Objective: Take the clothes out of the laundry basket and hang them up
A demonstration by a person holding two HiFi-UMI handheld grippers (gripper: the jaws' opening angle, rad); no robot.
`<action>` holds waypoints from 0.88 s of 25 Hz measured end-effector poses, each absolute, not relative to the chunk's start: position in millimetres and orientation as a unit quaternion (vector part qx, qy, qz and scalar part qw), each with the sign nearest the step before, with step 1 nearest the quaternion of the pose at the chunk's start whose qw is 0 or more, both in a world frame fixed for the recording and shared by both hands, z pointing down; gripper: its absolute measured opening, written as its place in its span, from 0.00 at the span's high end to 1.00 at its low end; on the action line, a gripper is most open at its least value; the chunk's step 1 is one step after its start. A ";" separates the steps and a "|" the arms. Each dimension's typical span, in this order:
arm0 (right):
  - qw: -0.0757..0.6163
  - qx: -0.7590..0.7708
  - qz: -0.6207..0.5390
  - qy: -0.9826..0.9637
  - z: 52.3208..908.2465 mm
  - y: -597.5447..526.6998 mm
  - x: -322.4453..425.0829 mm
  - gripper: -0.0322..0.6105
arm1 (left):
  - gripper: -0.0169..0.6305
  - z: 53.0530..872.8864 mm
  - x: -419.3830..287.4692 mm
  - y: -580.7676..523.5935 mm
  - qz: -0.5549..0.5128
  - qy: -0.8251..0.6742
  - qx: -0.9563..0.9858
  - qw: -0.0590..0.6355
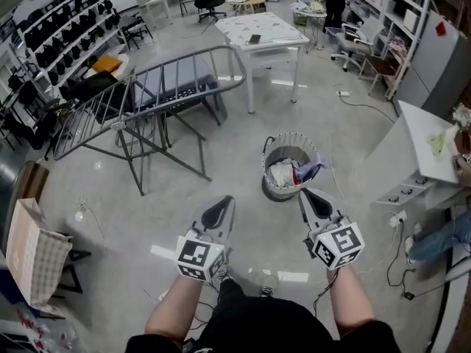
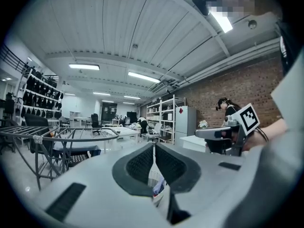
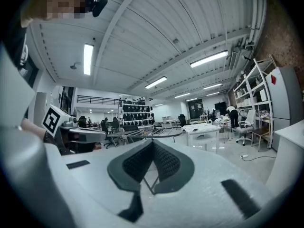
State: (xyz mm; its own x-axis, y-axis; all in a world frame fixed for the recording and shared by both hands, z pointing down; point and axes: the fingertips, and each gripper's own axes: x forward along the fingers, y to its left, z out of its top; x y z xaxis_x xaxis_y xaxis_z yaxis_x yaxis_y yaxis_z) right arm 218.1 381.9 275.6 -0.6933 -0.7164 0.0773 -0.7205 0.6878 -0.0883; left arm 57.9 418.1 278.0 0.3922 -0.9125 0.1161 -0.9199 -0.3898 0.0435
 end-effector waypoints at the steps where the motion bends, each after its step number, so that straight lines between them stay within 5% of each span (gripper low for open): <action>1: 0.017 0.393 0.057 -0.918 275.7 379.9 215.8 0.94 | 0.95 277.4 54.8 415.7 0.037 -0.549 0.833 0.050; 14: 0.010 0.411 0.072 -0.909 278.5 348.9 158.7 0.84 | 0.95 286.0 -4.0 377.4 0.039 -0.522 0.850 0.061; 22: 0.012 0.432 0.071 -0.899 280.6 322.8 120.3 0.78 | 0.74 290.9 -36.4 343.8 0.042 -0.485 0.871 0.062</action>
State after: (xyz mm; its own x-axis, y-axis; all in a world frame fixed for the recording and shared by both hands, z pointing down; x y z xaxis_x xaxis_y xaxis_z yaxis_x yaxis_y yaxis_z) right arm 120.3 322.8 280.6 -0.6259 -0.7753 0.0840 -0.7789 0.6160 -0.1176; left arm -36.4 343.8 290.9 0.5262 -0.8398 0.1335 -0.8502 -0.5222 0.0663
